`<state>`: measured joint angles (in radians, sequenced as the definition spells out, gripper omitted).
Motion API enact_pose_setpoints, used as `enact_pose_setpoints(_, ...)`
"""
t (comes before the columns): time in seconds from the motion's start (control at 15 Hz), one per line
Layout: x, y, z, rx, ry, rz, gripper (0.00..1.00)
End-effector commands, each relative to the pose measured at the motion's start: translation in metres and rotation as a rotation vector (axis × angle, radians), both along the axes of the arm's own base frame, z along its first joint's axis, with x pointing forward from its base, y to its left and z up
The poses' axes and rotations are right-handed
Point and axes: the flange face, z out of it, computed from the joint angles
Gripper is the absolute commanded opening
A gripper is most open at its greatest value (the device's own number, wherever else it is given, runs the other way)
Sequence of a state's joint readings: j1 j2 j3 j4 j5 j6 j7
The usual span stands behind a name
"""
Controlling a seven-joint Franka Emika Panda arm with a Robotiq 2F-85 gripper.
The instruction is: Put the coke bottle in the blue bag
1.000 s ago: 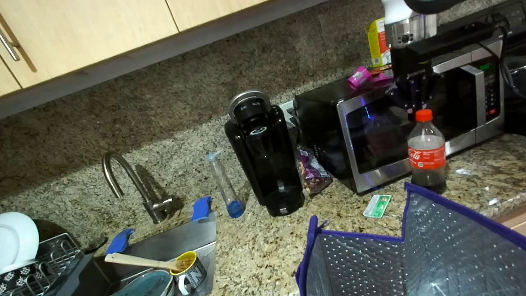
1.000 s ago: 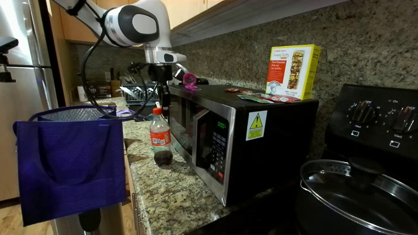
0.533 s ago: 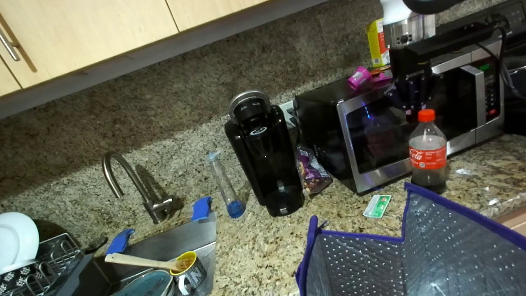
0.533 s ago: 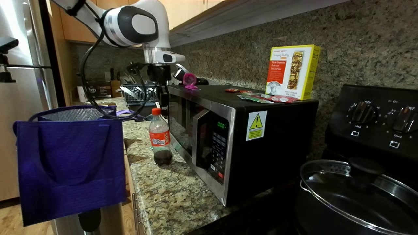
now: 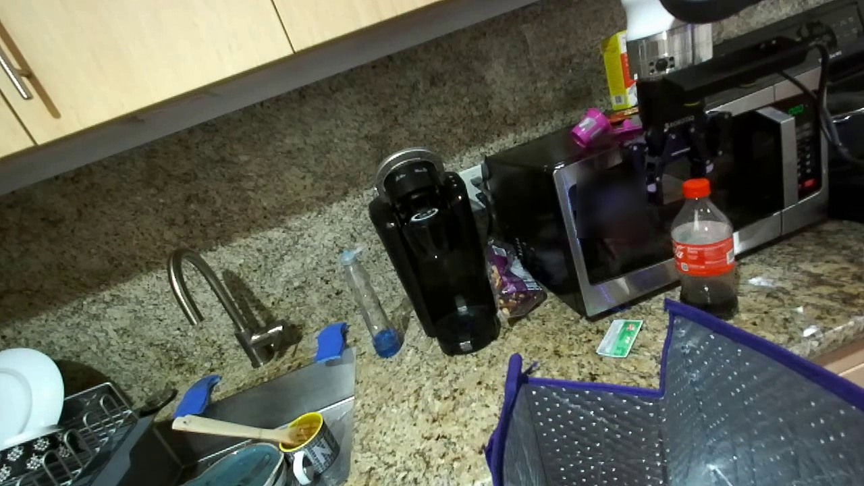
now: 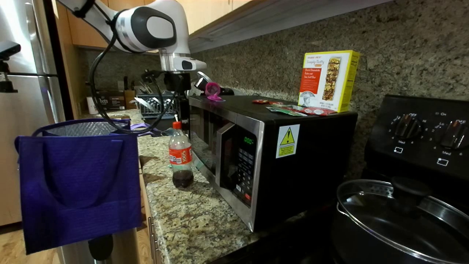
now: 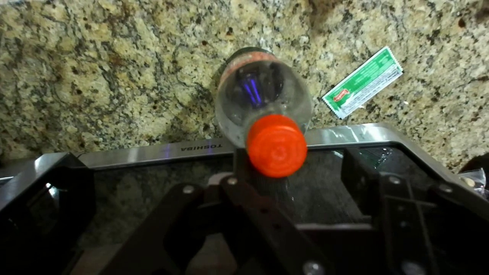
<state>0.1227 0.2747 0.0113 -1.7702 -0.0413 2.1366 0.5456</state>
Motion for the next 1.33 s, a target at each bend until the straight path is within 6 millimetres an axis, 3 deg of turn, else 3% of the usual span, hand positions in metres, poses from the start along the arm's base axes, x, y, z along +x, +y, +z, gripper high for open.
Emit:
enact_pose_setpoints(0.0, -0.001, 0.001, 0.006, 0.004, -0.005, 0.022, 0.96)
enact_pose_setpoints(0.13, -0.001, 0.0, 0.005, 0.005, -0.004, 0.022, 1.0)
enact_pose_setpoints(1.07, -0.012, -0.016, -0.005, 0.048, 0.038, -0.046, 1.0)
enact_pose_setpoints(1.13, -0.012, -0.017, -0.007, 0.051, 0.042, -0.049, 0.75)
enact_pose_setpoints(1.27, -0.012, -0.02, -0.009, 0.05, 0.045, -0.053, 0.67)
